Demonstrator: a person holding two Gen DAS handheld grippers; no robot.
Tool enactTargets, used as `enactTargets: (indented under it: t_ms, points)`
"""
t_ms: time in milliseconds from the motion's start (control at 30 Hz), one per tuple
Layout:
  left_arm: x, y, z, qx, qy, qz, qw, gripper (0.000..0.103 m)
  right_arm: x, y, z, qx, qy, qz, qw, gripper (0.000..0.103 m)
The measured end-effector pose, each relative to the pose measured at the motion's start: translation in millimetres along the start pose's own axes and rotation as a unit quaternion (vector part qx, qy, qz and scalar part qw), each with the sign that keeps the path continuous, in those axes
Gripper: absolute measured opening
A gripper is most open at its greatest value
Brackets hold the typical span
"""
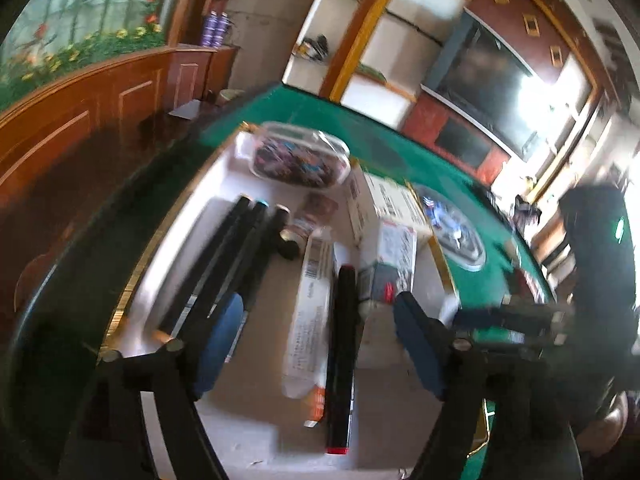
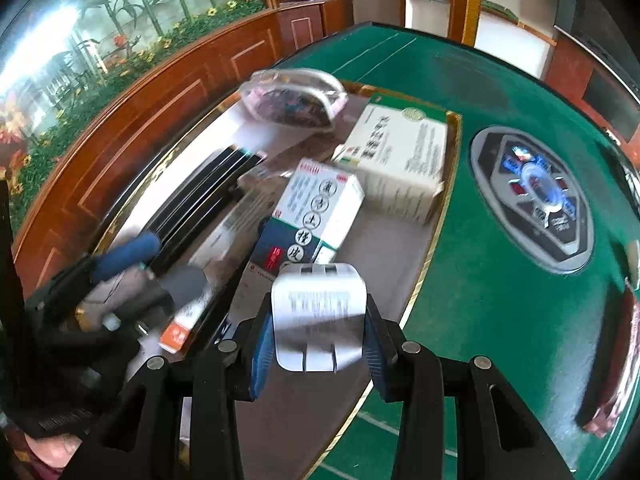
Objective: Organize objects
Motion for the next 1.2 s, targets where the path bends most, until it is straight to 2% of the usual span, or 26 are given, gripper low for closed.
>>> enactTargets:
  t_ms: [67,133,300,367,400,467,567,633,767,900,1133,1200]
  points:
    - [8.2,1.2,-9.3,-0.018,0.003,-0.014,0.9997,0.081,5.3,-8.1,4.9,0.012,0.011,-0.003,1.000,0.044]
    - [14.0,2.7,-17.0,-0.035,0.011,-0.025,0.9990,0.084,15.3,-14.3,4.2,0.005,-0.010,-0.025,1.000,0.044]
    - [20.6,6.4,-26.5,-0.058,0.047,-0.032,0.9967,0.100,22.1,-17.6,8.0,0.010,0.008,-0.035,0.999,0.049]
    - [18.1,5.8,-27.2,-0.059,0.075,-0.025,0.9951,0.103,22.1,-18.6,4.9,0.005,0.021,-0.033,0.999,0.060]
    - [16.2,5.4,-28.1,-0.061,0.093,-0.020,0.9936,0.103,22.9,-19.5,2.1,-0.002,0.023,-0.034,0.999,0.064]
    - [13.4,4.9,-31.9,-0.071,0.108,-0.016,0.9915,0.103,24.9,-20.9,-7.5,-0.023,0.022,-0.041,0.999,0.079]
    - [12.5,6.2,-39.3,-0.085,0.115,-0.023,0.9895,0.103,27.8,-24.3,-26.9,-0.066,0.011,-0.052,0.996,0.086]
    - [10.1,7.6,-49.5,-0.106,0.131,-0.027,0.9853,0.103,29.5,-25.2,-36.0,-0.089,-0.001,-0.055,0.994,0.091]
    - [0.9,9.8,-76.2,-0.158,0.169,-0.019,0.9727,0.103,31.1,-29.8,-54.3,-0.136,-0.052,-0.071,0.987,0.096]
    - [-8.4,12.4,-98.6,-0.190,0.144,-0.014,0.9711,0.103,29.8,-37.9,-68.0,-0.164,-0.101,-0.083,0.978,0.097]
    - [-20.2,12.4,-106.4,-0.175,0.105,-0.021,0.9787,0.103,8.5,-53.1,-92.7,-0.193,-0.106,-0.062,0.973,0.100]
    - [-29.9,12.1,-103.9,-0.163,0.109,-0.017,0.9805,0.103,0.3,-58.3,-101.4,-0.202,-0.114,-0.054,0.971,0.101]
Point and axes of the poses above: each gripper's, at about its wrist camera, not at the fingertips, and z roughly the way its jaws point, x to its left, y to its top, the point moved 1 cm from there along z, roughly the way its jaws point, and after that the axes turned 5 degrees about y, right-handed, at the moved point
